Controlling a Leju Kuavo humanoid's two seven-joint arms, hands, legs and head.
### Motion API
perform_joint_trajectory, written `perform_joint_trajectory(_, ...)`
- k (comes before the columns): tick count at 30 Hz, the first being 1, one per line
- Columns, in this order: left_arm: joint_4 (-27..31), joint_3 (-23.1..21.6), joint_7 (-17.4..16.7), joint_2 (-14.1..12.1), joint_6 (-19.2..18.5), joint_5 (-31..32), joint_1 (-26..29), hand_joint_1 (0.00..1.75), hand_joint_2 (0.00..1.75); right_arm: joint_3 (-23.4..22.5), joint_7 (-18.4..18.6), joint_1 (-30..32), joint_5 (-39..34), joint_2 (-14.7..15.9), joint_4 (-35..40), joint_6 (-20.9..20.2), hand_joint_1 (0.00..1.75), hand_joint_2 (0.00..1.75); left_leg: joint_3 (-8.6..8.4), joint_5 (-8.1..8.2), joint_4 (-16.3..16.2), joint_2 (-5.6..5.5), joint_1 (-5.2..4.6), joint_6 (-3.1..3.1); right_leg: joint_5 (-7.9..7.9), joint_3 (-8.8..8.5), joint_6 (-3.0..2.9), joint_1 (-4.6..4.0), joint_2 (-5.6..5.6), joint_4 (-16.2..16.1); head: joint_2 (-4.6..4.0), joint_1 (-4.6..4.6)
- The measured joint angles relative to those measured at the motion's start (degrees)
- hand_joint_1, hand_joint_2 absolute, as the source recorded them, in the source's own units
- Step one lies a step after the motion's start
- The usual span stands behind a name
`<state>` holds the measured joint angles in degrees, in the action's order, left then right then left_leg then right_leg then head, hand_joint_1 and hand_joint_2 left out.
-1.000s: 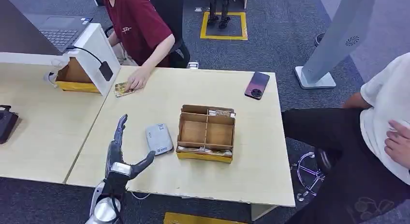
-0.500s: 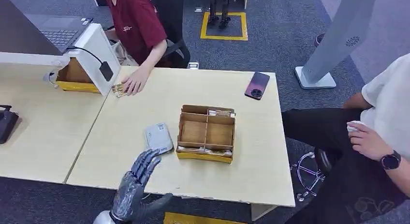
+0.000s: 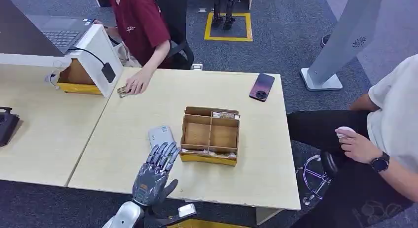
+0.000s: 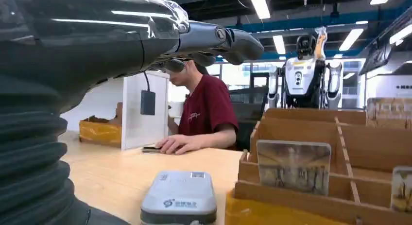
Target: Pass the card to the sensor for recognition and then transmit it.
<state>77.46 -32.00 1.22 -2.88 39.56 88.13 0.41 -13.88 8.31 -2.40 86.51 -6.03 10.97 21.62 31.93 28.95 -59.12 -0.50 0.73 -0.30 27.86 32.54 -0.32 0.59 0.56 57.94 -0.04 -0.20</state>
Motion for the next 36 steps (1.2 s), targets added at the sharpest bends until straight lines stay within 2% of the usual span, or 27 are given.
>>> perform_joint_trajectory(6, -5.07, 0.00, -0.85, 2.10, 0.02, 0.04, -1.94, 0.00, 1.75, 0.07, 0.18, -0.23, 0.02, 0.00, 0.00, -0.02, 0.00, 0.00, 0.03, 0.01, 0.00, 0.00, -0.02, 0.01, 0.02, 0.01, 0.03, 0.00, 0.01, -0.01, 0.00, 0.00)
perform_joint_trajectory(9, -6.55, 0.63, 0.06, 2.93, 0.02, -1.35, -2.51, 0.00, 1.75, 0.07, 0.28, -0.22, 0.02, 0.00, 0.00, 0.00, 0.00, 0.00, 0.03, 0.01, 0.00, 0.00, -0.02, 0.01, 0.02, 0.01, 0.03, 0.00, 0.00, -0.01, 0.00, 0.00)
perform_joint_trajectory(12, -7.49, 1.38, 2.01, 3.54, 0.02, -2.84, -2.88, 0.00, 1.75, 0.07, 0.33, -0.21, 0.02, 0.00, 0.00, 0.07, 0.00, 0.00, 0.02, 0.01, 0.00, 0.00, -0.02, 0.01, 0.02, 0.01, 0.03, 0.00, 0.01, -0.01, 0.00, 0.00)
perform_joint_trajectory(17, -8.02, 2.99, 7.67, 5.74, 0.07, -4.87, -2.70, 0.00, 1.75, 0.07, 0.33, -0.20, 0.02, 0.00, 0.00, 0.09, 0.00, 0.00, 0.03, 0.01, 0.00, 0.00, -0.02, 0.01, 0.02, 0.01, 0.03, 0.00, 0.00, -0.01, 0.00, 0.00)
perform_joint_trajectory(19, -8.02, 3.63, 8.39, 6.62, 0.09, -4.89, -2.66, 0.00, 1.75, 0.07, 0.33, -0.20, 0.02, 0.00, 0.00, 0.07, 0.00, 0.00, 0.03, 0.01, 0.00, -0.01, -0.02, 0.01, 0.02, 0.01, 0.03, 0.00, 0.00, -0.01, 0.00, 0.00)
perform_joint_trajectory(28, -8.85, 6.82, 9.53, 10.08, 0.09, -4.30, -4.51, 0.00, 1.75, 0.07, 0.33, -0.26, 0.04, 0.00, 0.00, -0.02, 0.00, 0.00, 0.02, 0.01, -0.01, -0.01, -0.02, 0.01, 0.01, 0.01, 0.02, 0.00, -0.01, -0.01, 0.00, -0.02)
perform_joint_trajectory(36, -12.26, 7.56, 9.42, 11.80, 0.09, -5.01, -6.78, 0.00, 1.75, 0.59, 0.41, -0.50, 0.04, 0.00, 0.00, -0.48, 0.00, 0.00, 0.03, 0.01, -0.01, -0.02, -0.02, 0.01, 0.01, 0.01, 0.02, 0.00, -0.02, -0.01, 0.00, 0.00)
